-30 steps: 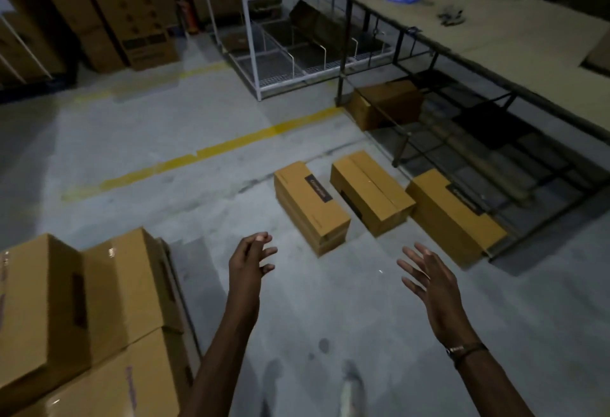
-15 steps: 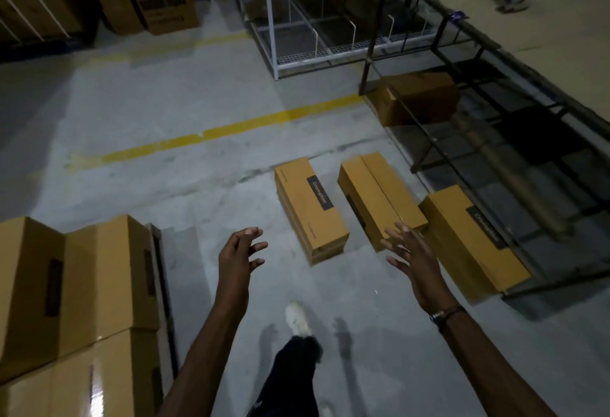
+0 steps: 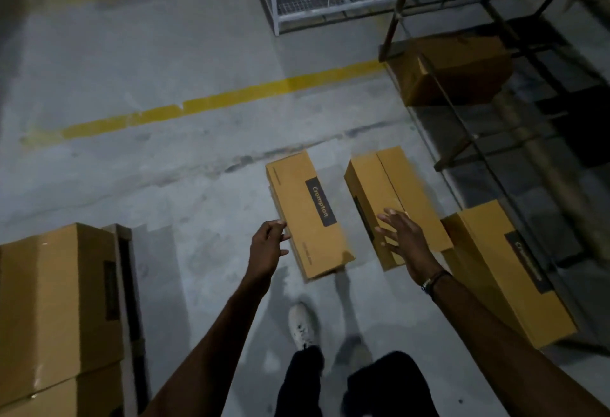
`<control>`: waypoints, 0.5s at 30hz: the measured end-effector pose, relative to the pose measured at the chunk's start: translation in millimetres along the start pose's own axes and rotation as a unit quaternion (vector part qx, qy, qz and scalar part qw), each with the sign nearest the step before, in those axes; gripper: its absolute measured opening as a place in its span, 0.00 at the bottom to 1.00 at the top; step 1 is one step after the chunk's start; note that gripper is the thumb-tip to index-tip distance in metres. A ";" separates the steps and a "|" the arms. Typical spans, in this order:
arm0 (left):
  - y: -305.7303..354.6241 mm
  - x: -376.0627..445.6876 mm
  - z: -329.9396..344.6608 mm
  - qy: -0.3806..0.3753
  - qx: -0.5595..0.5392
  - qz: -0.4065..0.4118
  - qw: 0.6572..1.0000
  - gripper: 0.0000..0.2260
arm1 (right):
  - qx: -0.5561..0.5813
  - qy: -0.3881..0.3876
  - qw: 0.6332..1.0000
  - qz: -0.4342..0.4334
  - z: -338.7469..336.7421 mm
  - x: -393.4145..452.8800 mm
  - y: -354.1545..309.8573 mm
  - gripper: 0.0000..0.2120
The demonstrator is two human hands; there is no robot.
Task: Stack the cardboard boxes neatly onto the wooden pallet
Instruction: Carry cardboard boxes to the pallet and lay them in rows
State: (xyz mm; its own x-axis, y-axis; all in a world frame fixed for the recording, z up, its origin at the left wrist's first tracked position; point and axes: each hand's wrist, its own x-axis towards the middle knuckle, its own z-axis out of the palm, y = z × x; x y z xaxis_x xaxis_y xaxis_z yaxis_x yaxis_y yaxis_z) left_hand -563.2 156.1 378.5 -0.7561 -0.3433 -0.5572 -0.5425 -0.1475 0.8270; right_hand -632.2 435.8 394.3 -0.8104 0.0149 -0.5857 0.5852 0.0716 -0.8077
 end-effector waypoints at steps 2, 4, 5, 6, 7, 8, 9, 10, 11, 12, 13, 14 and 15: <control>-17.7 43.7 16.1 0.006 -0.004 -0.017 1.000 0.11 | -0.018 -0.010 1.000 0.017 3.9 48.3 12.9 0.20; -41.5 90.5 30.0 0.008 -0.008 -0.026 1.000 0.10 | -0.026 -0.022 0.999 0.031 8.0 100.7 32.0 0.18; -56.1 112.9 36.9 0.010 -0.007 -0.030 0.999 0.10 | -0.031 -0.032 0.998 0.041 10.3 127.0 44.0 0.17; -71.9 135.8 43.3 0.014 -0.006 -0.032 0.999 0.10 | -0.037 -0.042 0.997 0.050 13.3 154.2 57.1 0.16; -88.1 156.7 49.0 0.019 -0.003 -0.032 0.999 0.10 | -0.044 -0.049 0.996 0.059 16.0 180.3 73.0 0.17; -104.2 176.8 55.2 0.020 0.004 -0.029 0.999 0.11 | -0.051 -0.055 0.995 0.065 18.1 207.2 89.6 0.19; -121.8 197.7 61.1 0.021 0.012 -0.024 0.999 0.11 | -0.058 -0.061 0.994 0.069 20.7 234.9 105.5 0.20; -140.8 217.6 65.8 0.022 0.024 -0.022 0.999 0.11 | -0.065 -0.068 0.993 0.072 24.2 261.2 121.9 0.21; -158.2 236.2 70.2 0.025 0.039 -0.019 0.999 0.11 | -0.074 -0.074 0.992 0.075 28.7 286.3 138.1 0.22; -175.9 254.7 74.0 0.029 0.054 -0.015 0.998 0.13 | -0.087 -0.081 0.990 0.078 33.3 310.0 153.4 0.23; -191.5 271.7 78.1 0.032 0.075 -0.014 0.997 0.16 | -0.101 -0.089 0.988 0.080 37.3 332.5 168.2 0.23; -206.9 287.6 82.1 0.034 0.096 -0.013 0.995 0.18 | -0.114 -0.101 0.985 0.081 41.4 353.0 182.6 0.24; -220.0 301.6 86.5 0.032 0.116 -0.011 0.993 0.19 | -0.124 -0.114 0.982 0.080 45.2 372.3 196.6 0.24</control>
State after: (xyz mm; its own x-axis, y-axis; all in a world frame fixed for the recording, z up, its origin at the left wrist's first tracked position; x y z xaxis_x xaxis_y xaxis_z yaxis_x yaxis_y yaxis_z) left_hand -703.6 165.2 22.1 -0.7227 -0.4019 -0.5622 -0.6333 0.0594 0.7716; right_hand -817.6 410.4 14.4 -0.6638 -0.1768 -0.7267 0.6562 0.3285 -0.6794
